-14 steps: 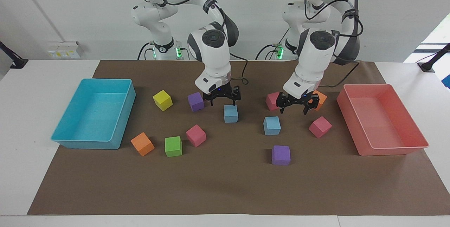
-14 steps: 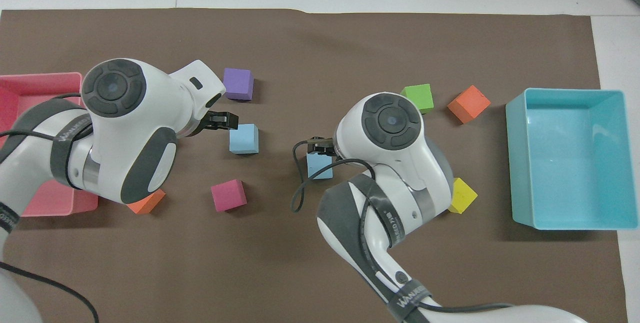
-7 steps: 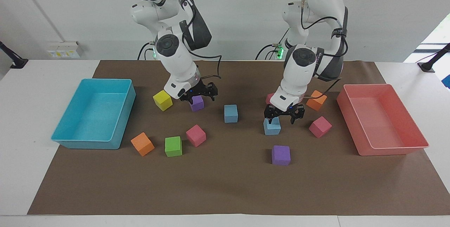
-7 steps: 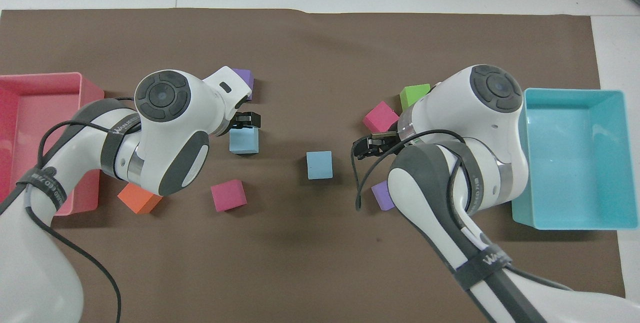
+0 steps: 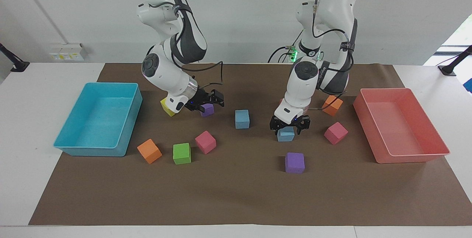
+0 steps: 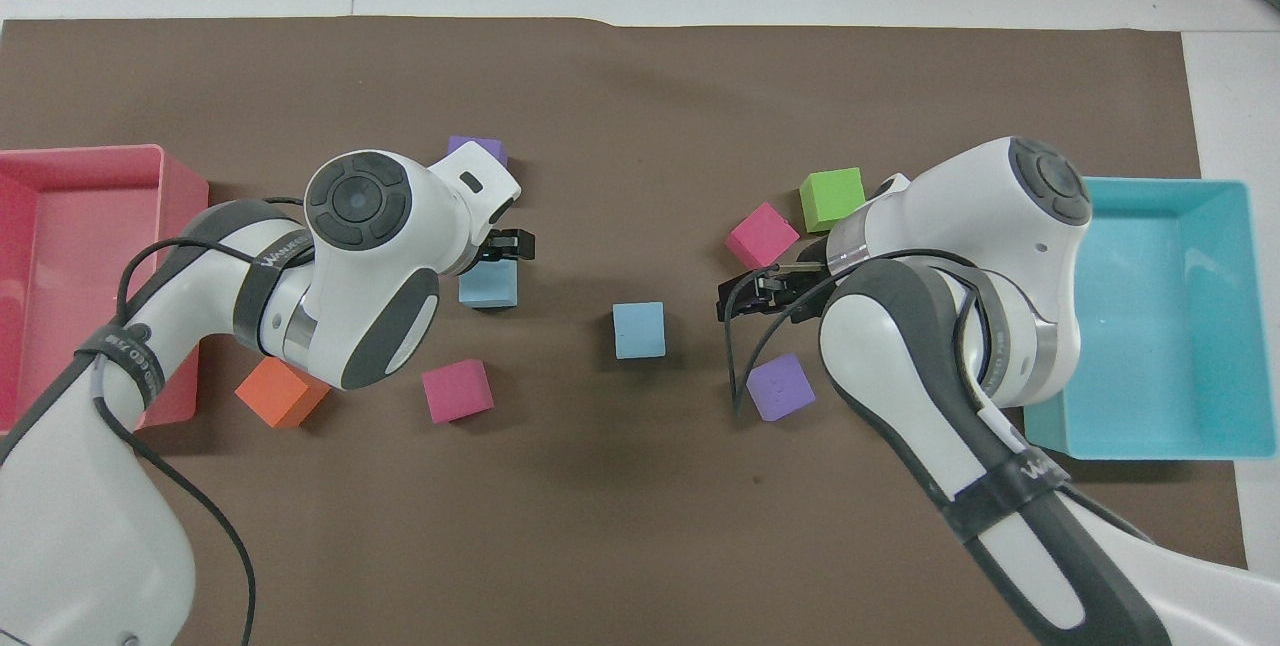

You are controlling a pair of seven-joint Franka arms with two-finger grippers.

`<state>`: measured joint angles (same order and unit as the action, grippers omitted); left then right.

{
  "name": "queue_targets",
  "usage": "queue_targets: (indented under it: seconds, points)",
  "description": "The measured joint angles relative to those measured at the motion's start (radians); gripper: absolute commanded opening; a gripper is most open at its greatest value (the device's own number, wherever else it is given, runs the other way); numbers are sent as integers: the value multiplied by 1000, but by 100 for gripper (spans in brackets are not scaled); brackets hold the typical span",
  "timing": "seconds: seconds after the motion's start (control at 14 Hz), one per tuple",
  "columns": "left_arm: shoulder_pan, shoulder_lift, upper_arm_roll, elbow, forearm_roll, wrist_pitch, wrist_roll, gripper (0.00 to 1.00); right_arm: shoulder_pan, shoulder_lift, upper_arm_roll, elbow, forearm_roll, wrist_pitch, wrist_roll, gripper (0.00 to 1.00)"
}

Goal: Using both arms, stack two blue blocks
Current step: 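Grasp the other light-blue cube with the left gripper while the right gripper withdraws, then carry the held light-blue cube with the left gripper over the center cube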

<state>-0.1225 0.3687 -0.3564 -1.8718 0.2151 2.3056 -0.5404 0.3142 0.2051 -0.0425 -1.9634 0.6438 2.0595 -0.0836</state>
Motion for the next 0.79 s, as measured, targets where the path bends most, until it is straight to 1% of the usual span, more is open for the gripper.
queue_targets:
  seconds: [0.14, 0.21, 0.29, 0.57, 0.79]
  points:
    - [-4, 3, 0, -13, 0, 1, -3, 100, -12, 23, 0, -8, 67, 25, -33, 47]
    - [-4, 3, 0, -19, 0, 1, -3, 100, -11, 35, 1, -9, 100, 35, -42, 17]
    - [-4, 4, 0, -23, 0, 2, -3, 100, -9, 47, 3, -9, 126, 41, -47, 0]
    - [-4, 4, -1, -58, 0, 39, -4, 100, -6, 71, 8, -28, 155, 55, -52, 0]
    - [-4, 4, -2, -74, 0, 50, -8, 100, -6, 90, 8, -42, 203, 72, -119, 0]
